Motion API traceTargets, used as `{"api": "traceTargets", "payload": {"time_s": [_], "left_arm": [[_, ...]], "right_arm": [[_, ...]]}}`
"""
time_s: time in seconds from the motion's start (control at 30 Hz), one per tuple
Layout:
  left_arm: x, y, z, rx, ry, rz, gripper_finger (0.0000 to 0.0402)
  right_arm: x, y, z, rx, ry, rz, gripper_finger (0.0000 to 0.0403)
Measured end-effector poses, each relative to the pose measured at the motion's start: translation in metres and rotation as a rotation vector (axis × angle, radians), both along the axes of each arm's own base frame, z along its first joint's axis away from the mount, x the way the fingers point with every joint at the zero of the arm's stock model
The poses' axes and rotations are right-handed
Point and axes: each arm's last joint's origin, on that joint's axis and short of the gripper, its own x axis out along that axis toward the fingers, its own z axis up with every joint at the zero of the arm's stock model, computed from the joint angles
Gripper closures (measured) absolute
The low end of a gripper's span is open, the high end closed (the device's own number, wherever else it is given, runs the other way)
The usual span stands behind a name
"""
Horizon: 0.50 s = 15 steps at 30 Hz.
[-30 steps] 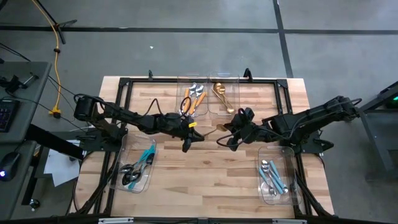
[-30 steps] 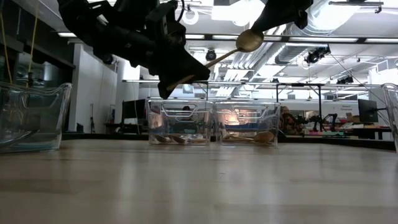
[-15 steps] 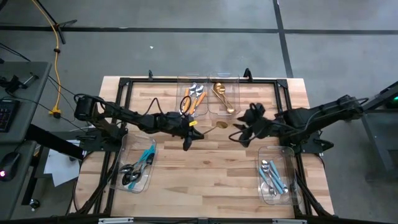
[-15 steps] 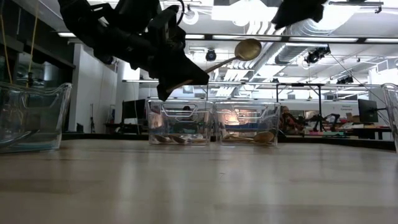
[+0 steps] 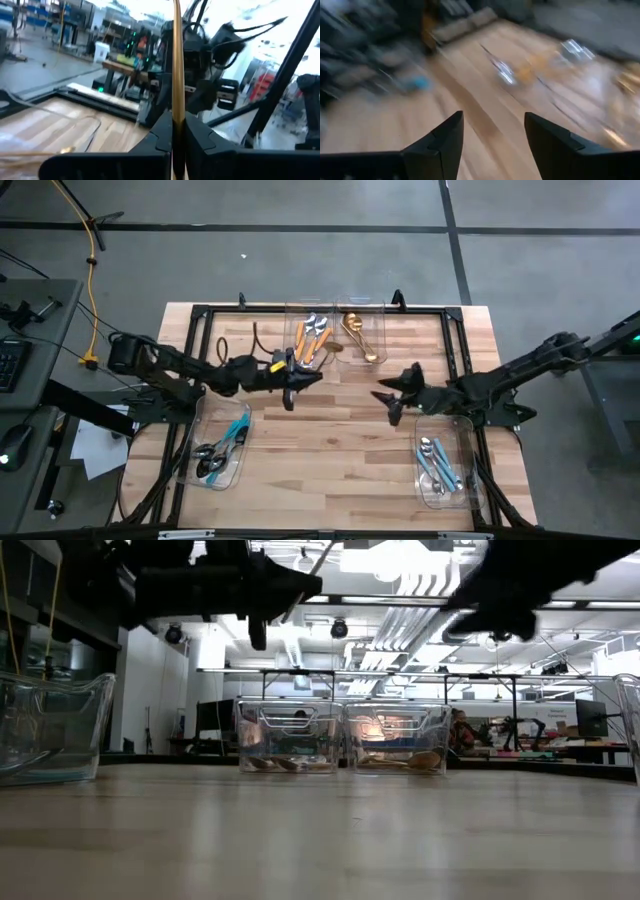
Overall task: Sort silverware by color (type)
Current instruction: Put the gold spoon into the top right transparent bin
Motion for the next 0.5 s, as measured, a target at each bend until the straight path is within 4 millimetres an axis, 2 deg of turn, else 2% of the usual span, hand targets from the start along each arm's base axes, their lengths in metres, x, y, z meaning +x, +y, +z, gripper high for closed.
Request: {"api": "traceTargets", "payload": {"time_s": [0.1, 0.27, 0.5], "left_arm": [[0.004, -0.001, -0.005, -0.008, -0.057, -0.005, 0.0396], [0.023, -0.006, -0.015, -0.041, -0.12, -0.018, 0.0396], [0.051, -0.012, -0.021, -0.063, -0.156, -0.046, 0.0396]], "right_arm": [[0.014, -0.004, 0.004, -0.028, -0.191, 0.065, 0.0208], [0.033, -0.013, 0.011, -0.081, -0.368, 0.1, 0.0208], [0.055, -0.027, 0.005, -0.083, -0.434, 0.125, 0.0208]]}}
